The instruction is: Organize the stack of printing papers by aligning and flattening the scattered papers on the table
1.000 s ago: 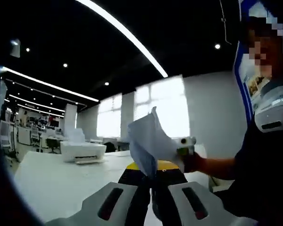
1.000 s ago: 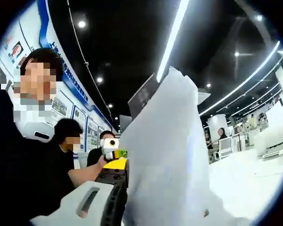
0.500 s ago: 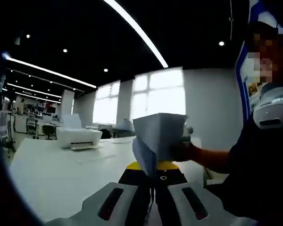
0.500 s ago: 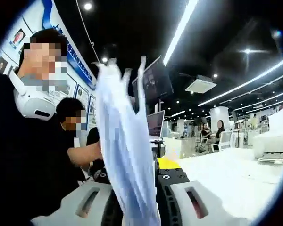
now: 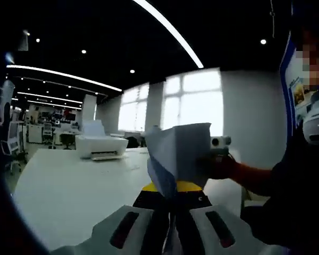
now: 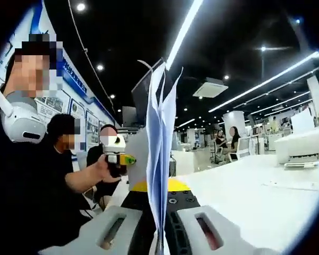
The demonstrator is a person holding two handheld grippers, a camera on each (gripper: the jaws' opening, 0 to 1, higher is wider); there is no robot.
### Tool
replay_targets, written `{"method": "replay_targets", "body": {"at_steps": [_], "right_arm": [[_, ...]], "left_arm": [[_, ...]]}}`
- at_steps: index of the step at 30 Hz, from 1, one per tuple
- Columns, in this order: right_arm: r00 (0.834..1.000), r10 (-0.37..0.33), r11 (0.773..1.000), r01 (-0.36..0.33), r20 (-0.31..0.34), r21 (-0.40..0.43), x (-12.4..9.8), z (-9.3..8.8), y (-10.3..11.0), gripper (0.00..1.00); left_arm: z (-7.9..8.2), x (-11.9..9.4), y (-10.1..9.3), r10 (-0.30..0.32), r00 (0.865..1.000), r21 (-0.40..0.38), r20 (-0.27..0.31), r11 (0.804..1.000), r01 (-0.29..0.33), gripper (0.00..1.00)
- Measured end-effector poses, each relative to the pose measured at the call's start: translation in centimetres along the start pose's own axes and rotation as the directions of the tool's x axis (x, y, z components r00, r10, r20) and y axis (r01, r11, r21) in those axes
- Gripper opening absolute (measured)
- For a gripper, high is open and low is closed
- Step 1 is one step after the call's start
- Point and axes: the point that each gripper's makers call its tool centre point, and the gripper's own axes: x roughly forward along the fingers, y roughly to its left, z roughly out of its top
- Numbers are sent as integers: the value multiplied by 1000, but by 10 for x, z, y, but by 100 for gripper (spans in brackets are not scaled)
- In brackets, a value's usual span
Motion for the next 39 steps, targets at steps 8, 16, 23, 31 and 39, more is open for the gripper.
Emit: {"method": "replay_targets", "body": {"at_steps": [8,16,23,31,39], "right_arm": [[998,-58,998,59,-36,6,0,-9,-9,13],[997,-49,999,49,-64,1,1,-16,-11,0],[997,-42,999,41,-67,-18,-1,-10,-8,0],[996,-35,999,36,-80,7,-6,-17,-8,0],[998,-18,1000,17,-64,-14,-6,-7,-2,0]], "left_arm": [[-11,7,11,53,998,-28,-27,998,-54,13],[-18,15,14,42,999,7,-25,999,-42,16],[-16,18,11,43,998,15,-40,999,-42,7],[-29,21,15,36,997,1,-64,999,-36,6],[-22,22,0,41,997,24,-58,999,-39,6]]}}
